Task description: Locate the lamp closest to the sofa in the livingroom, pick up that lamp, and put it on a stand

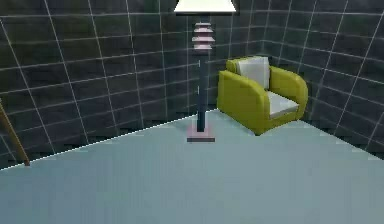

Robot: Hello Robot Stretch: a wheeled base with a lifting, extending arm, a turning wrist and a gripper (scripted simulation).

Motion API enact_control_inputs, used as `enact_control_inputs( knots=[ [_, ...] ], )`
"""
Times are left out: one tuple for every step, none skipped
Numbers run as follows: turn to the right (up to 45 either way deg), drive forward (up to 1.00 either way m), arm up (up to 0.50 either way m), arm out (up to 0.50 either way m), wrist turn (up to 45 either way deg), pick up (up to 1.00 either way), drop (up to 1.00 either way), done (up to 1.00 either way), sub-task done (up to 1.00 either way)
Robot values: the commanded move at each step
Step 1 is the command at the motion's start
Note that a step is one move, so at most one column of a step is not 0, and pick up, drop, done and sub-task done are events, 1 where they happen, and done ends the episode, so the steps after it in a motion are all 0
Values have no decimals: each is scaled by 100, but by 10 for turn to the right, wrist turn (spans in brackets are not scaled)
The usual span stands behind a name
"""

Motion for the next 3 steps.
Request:
enact_control_inputs(
  knots=[
    [450,0,0,0,0,0,0,0,0],
    [450,0,0,0,0,0,0,0,0],
    [450,0,0,0,0,0,0,0,0]
  ],
)
